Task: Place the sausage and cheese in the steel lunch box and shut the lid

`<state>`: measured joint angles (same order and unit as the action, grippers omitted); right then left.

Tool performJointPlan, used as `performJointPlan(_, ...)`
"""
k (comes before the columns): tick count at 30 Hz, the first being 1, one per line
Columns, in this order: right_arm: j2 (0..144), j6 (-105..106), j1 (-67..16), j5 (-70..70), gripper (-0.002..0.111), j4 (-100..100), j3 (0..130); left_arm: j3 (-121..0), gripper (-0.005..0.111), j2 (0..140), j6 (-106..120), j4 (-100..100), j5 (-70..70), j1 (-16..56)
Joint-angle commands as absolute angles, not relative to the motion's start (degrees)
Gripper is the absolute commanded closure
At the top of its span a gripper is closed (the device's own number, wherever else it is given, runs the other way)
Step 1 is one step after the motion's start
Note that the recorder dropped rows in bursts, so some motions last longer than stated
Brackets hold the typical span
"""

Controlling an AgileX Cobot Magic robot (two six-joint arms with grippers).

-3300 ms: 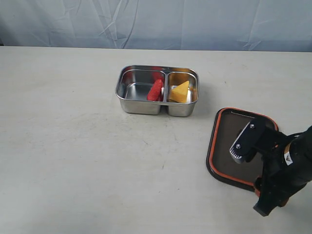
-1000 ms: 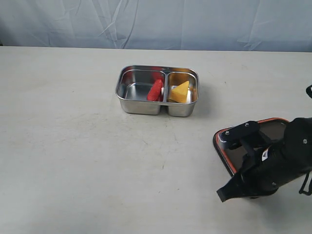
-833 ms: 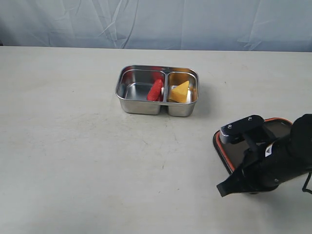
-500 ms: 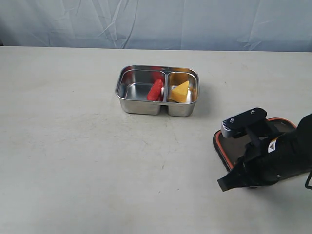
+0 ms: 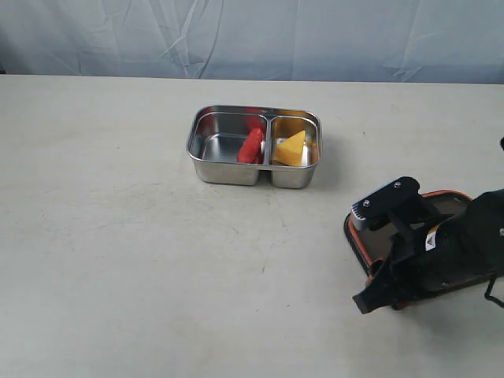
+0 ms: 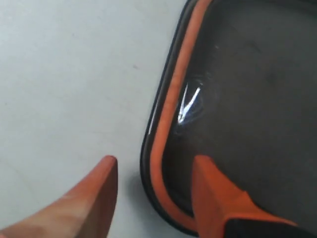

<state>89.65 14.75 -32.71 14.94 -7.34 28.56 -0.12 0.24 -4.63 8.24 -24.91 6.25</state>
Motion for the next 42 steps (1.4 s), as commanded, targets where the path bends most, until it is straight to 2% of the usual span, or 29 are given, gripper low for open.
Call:
performJointPlan(1, 93.38, 13.34, -32.68, 12.78, 0.063, -5.87, 28.28, 0.00, 0.107, 0.00, -31.87, 7.84, -25.90, 6.51)
performJointPlan(4, 96.02, 13.19, -32.68, 13.28, 0.071, -5.87, 28.28, 0.00, 0.107, 0.00, -42.23, -1.59, -19.15, 6.51)
performJointPlan(10, 99.83, 13.19, -32.68, 14.92, 0.109, -5.87, 28.28, 0.00, 0.107, 0.00, -63.88, -29.06, -13.37, 6.51)
performJointPlan(18, 97.49, 13.04, -32.68, 16.56, 0.109, -11.26, 28.39, 0.00, 0.107, 0.00, -68.64, -32.21, -17.35, 6.51)
performJointPlan(21, 93.51, 13.15, -32.68, 17.54, 0.109, -13.72, 28.39, 0.00, 0.107, 0.00, -74.11, -42.92, -22.46, 6.51)
performJointPlan(24, 87.56, 13.40, -32.68, 18.17, 0.109, -15.03, 28.39, 0.00, 0.107, 0.00, -85.80, -58.27, -27.74, 6.51)
performJointPlan(27, 76.69, 13.40, -32.68, 18.93, 0.109, -16.13, 28.39, 0.00, 0.107, 0.00, -107.98, -81.92, -27.97, 6.51)
performJointPlan(29, 70.87, 13.40, -32.68, 19.86, 0.109, -16.46, 28.79, 0.00, 0.107, 0.00, -114.85, -88.56, -28.08, 6.51)
performJointPlan(38, 52.72, 18.11, -32.68, 19.19, 0.109, -32.87, 34.76, 0.00, 0.107, 0.00, -118.08, -94.84, -35.86, 6.51)
performJointPlan(40, 50.07, 21.87, -32.68, 18.12, 0.109, -40.31, 34.76, 0.00, 0.102, 0.00, -115.73, -93.77, -37.21, 6.51)
performJointPlan(42, 48.12, 25.79, -32.68, 18.17, 0.109, -46.45, 34.76, 0.00, 0.088, 0.00, -111.67, -92.99, -38.72, 6.51)
